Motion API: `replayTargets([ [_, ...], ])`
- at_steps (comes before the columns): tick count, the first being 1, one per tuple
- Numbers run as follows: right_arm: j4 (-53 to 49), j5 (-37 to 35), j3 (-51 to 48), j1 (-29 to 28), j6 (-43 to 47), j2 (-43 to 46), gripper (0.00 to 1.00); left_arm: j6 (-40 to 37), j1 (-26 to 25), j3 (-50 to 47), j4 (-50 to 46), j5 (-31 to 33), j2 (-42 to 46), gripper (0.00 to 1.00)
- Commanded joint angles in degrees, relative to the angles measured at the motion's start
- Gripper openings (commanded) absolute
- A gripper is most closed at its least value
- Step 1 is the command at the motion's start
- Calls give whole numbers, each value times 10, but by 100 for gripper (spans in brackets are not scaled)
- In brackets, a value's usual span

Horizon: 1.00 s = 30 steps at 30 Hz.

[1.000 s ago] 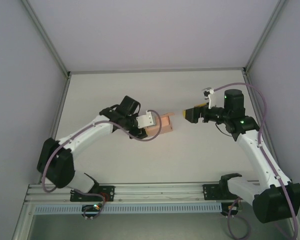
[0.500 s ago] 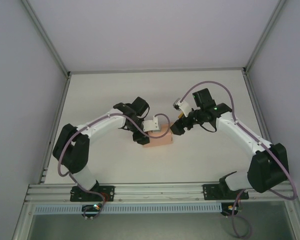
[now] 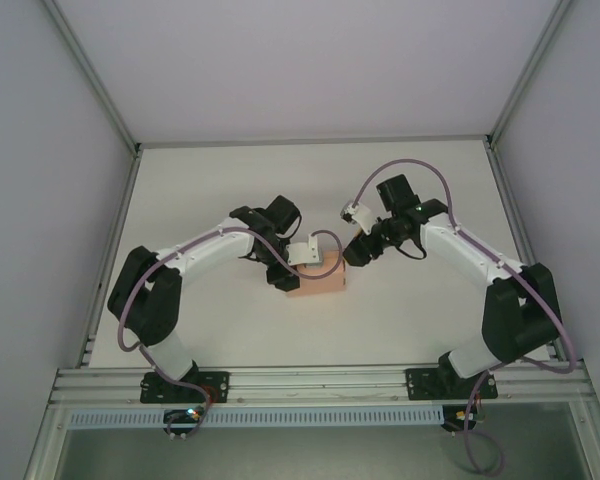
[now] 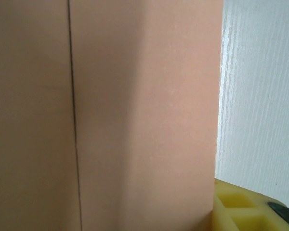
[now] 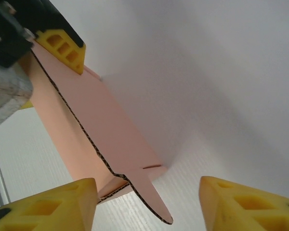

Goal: Assemble paper box

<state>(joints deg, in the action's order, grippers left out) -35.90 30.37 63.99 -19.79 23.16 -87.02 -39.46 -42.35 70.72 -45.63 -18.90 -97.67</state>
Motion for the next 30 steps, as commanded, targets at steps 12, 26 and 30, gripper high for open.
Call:
replayTargets([
  [12, 14, 41, 6, -22, -120, 17, 2, 11, -8, 12, 13, 33, -2, 42],
  [26, -27, 36, 33, -39, -398, 26, 0, 16, -21, 36, 5, 56, -34, 44],
  [30, -31, 44, 49, -39, -409, 22, 0, 18, -21, 41, 2, 52, -44, 44],
])
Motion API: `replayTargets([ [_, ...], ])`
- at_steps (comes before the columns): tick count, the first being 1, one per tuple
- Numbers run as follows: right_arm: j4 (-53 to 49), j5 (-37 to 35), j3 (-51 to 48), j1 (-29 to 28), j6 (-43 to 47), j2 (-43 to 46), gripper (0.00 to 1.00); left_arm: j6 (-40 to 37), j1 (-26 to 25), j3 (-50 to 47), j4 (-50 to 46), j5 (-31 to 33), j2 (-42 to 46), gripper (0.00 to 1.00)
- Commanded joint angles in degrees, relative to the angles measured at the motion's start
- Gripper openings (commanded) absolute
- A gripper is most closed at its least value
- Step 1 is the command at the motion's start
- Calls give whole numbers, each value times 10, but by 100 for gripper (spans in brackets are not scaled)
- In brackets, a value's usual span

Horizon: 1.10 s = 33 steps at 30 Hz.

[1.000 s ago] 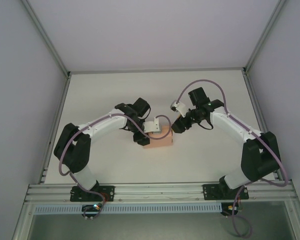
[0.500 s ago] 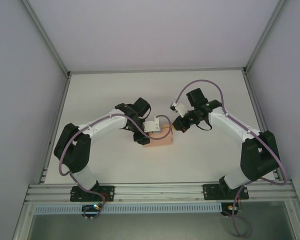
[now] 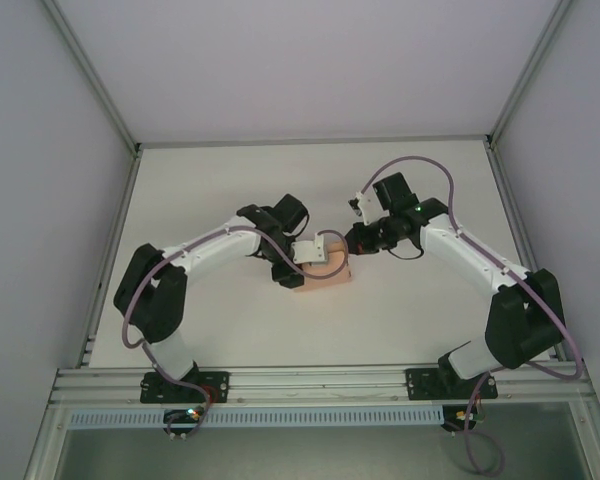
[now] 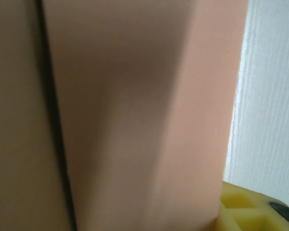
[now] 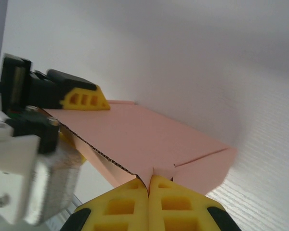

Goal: Assemble paper box

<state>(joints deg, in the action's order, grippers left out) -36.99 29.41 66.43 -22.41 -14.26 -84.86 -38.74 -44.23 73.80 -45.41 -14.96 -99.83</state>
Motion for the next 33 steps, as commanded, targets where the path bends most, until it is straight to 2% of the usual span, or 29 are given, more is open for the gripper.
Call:
replayTargets([
  [1, -20, 61, 29, -13, -35, -1, 0, 10, -3, 10, -2, 11, -23, 44],
  [4, -6, 60, 23, -13, -40, -5, 0, 8, -4, 12, -3, 9, -23, 44],
  [8, -34, -17, 20, -16, -50, -18, 0, 7, -6, 19, -4, 15, -25, 44],
  [11, 43, -12, -53, -20, -82, 7, 0, 14, -6, 27, -4, 12, -28, 44],
  [16, 157, -25, -150, -31, -73, 42, 0, 23, -5, 26, 11, 1, -28, 46],
  [22, 261, -95, -251, -73, -57, 86, 0, 51, -5, 13, 37, -2, -20, 46],
  [30, 283, -189, -325, -107, -55, 105, 0, 65, -6, -11, 60, -2, -4, 47],
  [33, 281, -216, -344, -112, -60, 112, 0, 75, -5, -19, 69, 3, 3, 52],
])
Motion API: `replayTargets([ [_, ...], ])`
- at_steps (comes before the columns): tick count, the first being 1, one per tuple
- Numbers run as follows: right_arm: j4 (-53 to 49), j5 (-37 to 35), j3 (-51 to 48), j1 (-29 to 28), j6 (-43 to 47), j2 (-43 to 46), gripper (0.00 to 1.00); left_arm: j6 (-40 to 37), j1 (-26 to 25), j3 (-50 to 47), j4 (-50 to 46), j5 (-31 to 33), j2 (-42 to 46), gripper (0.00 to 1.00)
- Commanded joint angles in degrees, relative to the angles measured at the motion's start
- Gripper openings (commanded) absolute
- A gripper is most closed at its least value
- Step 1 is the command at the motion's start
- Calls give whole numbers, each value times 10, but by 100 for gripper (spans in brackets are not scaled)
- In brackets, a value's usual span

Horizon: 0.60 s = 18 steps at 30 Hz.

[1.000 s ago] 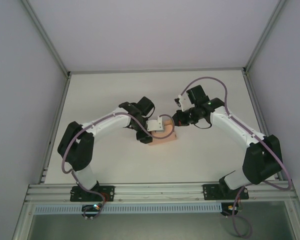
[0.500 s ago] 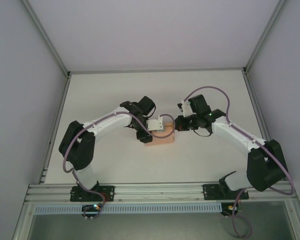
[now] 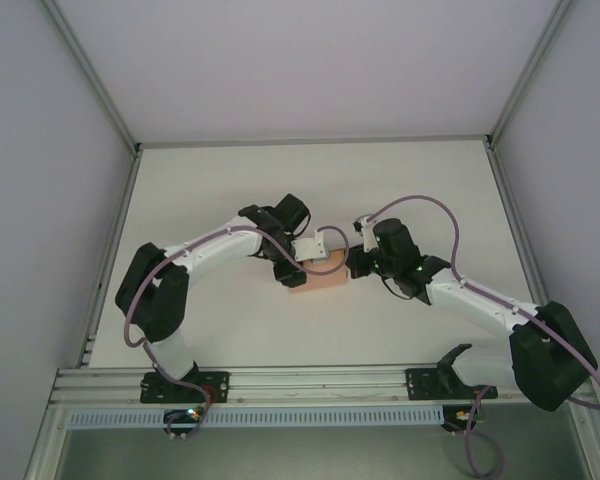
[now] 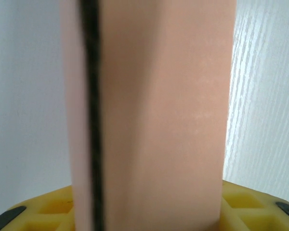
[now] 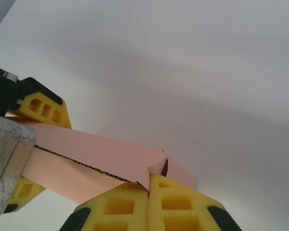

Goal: Assemble paper box

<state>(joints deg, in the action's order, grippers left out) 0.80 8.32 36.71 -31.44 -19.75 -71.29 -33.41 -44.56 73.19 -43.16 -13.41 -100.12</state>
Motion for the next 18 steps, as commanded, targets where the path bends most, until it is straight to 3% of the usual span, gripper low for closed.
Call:
replayTargets([
  [1, -91, -15, -56, -23, -12, -22, 0, 27, -3, -15, 51, -14, 9, 54],
  [5, -72, -28, -70, -29, -26, -20, 0, 37, -3, -20, 63, -18, 18, 58],
  [9, -103, -63, -44, -40, -32, -12, 0, 41, -10, -15, 60, 3, 25, 71],
  [13, -143, -82, -13, -52, -46, 1, 0, 50, -18, -16, 59, 32, 46, 91],
  [14, -158, -94, -4, -55, -53, 3, 0, 57, -19, -16, 61, 41, 55, 100],
  [18, -200, -123, 22, -66, -72, -7, 0, 99, -23, -30, 72, 70, 104, 100],
])
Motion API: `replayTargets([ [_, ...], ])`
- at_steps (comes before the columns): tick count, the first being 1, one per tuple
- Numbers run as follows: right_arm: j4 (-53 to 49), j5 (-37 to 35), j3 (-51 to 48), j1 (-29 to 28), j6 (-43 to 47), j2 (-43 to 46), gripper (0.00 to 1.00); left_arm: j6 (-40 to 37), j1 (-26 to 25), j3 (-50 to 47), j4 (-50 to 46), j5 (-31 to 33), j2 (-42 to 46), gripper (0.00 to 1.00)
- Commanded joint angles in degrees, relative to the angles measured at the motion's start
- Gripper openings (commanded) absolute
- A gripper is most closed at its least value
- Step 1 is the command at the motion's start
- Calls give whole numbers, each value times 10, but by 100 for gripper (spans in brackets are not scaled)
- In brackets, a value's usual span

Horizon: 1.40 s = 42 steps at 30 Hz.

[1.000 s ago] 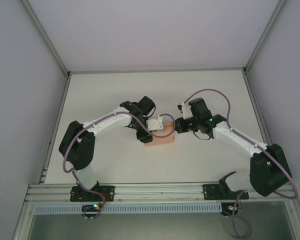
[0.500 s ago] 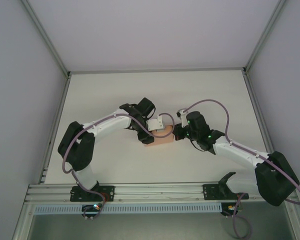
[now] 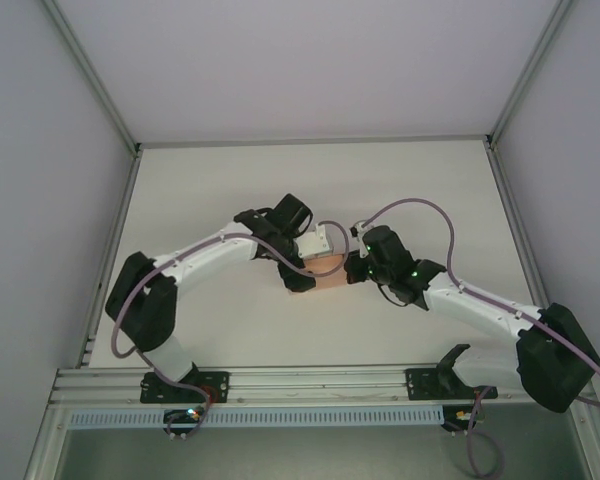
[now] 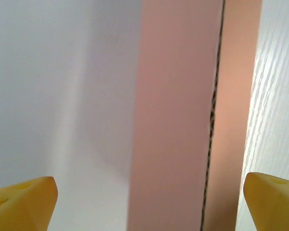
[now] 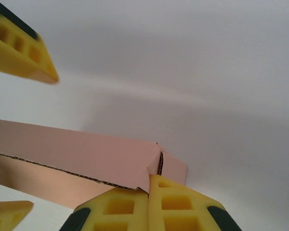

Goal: Assemble paper box

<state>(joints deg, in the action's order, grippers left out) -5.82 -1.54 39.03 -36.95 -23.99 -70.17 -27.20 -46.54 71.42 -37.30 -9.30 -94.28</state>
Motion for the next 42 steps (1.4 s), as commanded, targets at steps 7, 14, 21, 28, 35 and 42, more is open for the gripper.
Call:
replayTargets([
  [7, -171, -62, 32, -25, -60, -42, 0, 191, -13, -75, 44, 126, 150, 100],
  [14, -180, -48, 53, -29, -61, -60, 0, 288, 13, -131, 19, 145, 208, 72],
  [21, -182, -43, 67, -31, -58, -74, 0, 286, 28, -117, 23, 87, 185, 55],
  [28, -191, -43, 72, -31, -59, -77, 0, 282, 22, -125, 24, 61, 187, 53],
  [35, -181, -37, 66, -34, -57, -63, 0, 280, 25, -117, 27, 77, 162, 43],
  [42, -176, -37, 62, -36, -53, -64, 0, 280, 24, -113, 36, 81, 152, 16],
])
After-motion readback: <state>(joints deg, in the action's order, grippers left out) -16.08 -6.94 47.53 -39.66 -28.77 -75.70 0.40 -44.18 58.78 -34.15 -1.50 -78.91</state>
